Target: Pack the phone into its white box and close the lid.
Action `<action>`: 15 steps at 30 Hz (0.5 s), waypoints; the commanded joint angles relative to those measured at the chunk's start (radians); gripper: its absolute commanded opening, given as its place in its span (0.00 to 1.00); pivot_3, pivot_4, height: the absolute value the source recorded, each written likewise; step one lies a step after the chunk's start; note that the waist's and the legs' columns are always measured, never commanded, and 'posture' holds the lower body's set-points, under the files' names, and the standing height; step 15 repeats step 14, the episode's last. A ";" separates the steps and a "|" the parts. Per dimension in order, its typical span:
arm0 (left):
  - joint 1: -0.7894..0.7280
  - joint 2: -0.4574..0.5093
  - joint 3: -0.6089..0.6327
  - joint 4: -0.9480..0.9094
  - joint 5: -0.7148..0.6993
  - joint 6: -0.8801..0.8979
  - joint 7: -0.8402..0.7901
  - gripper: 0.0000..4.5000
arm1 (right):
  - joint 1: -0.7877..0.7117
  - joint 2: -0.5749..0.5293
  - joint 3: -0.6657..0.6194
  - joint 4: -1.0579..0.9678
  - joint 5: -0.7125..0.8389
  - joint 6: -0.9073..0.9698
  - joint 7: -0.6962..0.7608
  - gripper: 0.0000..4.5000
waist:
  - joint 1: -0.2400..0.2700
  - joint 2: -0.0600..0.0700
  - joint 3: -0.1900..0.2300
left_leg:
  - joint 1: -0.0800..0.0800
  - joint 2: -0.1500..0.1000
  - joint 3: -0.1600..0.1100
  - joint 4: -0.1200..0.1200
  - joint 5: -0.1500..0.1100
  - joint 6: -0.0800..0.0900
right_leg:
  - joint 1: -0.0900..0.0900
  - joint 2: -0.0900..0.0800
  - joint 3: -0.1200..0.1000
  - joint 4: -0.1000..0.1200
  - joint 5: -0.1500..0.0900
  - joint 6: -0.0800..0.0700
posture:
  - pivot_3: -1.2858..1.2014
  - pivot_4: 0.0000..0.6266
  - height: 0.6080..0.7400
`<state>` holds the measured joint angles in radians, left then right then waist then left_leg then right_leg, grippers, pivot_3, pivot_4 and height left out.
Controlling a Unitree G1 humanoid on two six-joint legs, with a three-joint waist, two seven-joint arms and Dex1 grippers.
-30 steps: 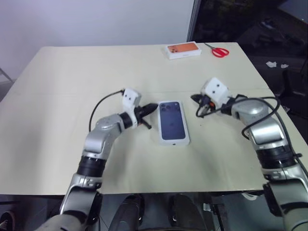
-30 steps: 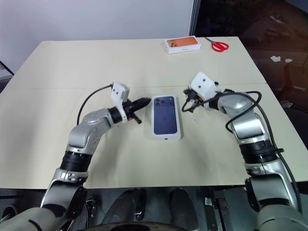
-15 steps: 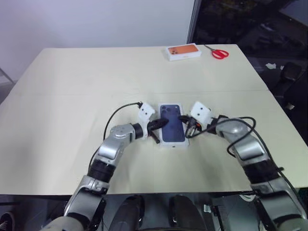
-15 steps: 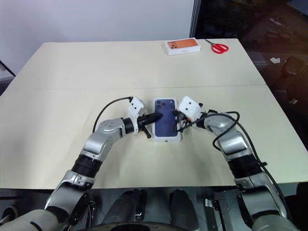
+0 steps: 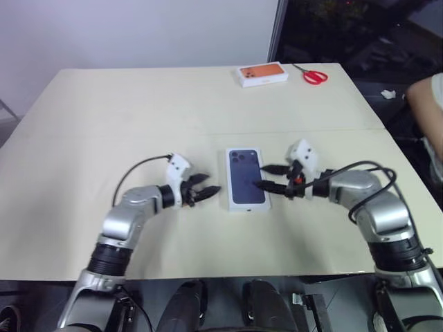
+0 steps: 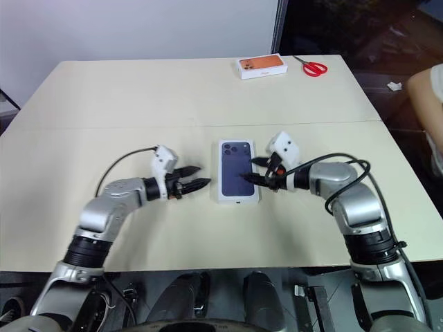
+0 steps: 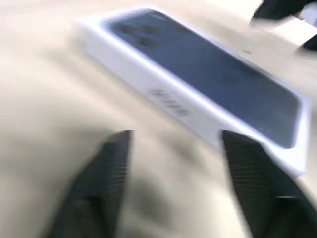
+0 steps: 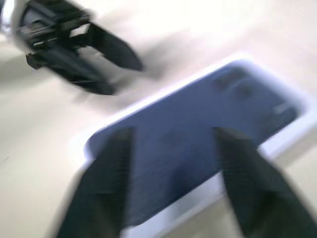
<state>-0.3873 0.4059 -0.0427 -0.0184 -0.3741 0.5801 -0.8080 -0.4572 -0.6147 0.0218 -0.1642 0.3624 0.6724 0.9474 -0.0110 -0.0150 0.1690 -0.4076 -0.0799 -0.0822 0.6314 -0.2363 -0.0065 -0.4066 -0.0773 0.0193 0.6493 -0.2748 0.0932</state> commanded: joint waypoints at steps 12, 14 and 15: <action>0.210 0.370 0.286 0.003 -0.097 -0.050 -0.206 1.00 | 0.091 -0.185 -0.147 0.018 0.085 -0.142 0.158 0.99 | 0.001 0.000 0.001 | -0.001 0.000 0.000 0.000 0.000 0.001 | 0.000 -0.002 0.000 -0.001 0.000 0.000 | 0.52 0.24 1.00; 0.253 0.392 0.316 0.024 -0.092 -0.077 -0.216 1.00 | 0.139 -0.196 -0.161 0.020 0.075 -0.181 0.173 0.99 | 0.000 0.000 0.001 | -0.001 0.000 0.000 -0.001 0.000 0.001 | 0.000 -0.002 0.000 -0.001 0.000 0.000 | 0.52 0.24 1.00; 0.253 0.392 0.316 0.024 -0.092 -0.077 -0.216 1.00 | 0.139 -0.196 -0.161 0.020 0.075 -0.181 0.173 0.99 | 0.000 0.000 0.001 | -0.001 0.000 0.000 -0.001 0.000 0.001 | 0.000 -0.002 0.000 -0.001 0.000 0.000 | 0.52 0.24 1.00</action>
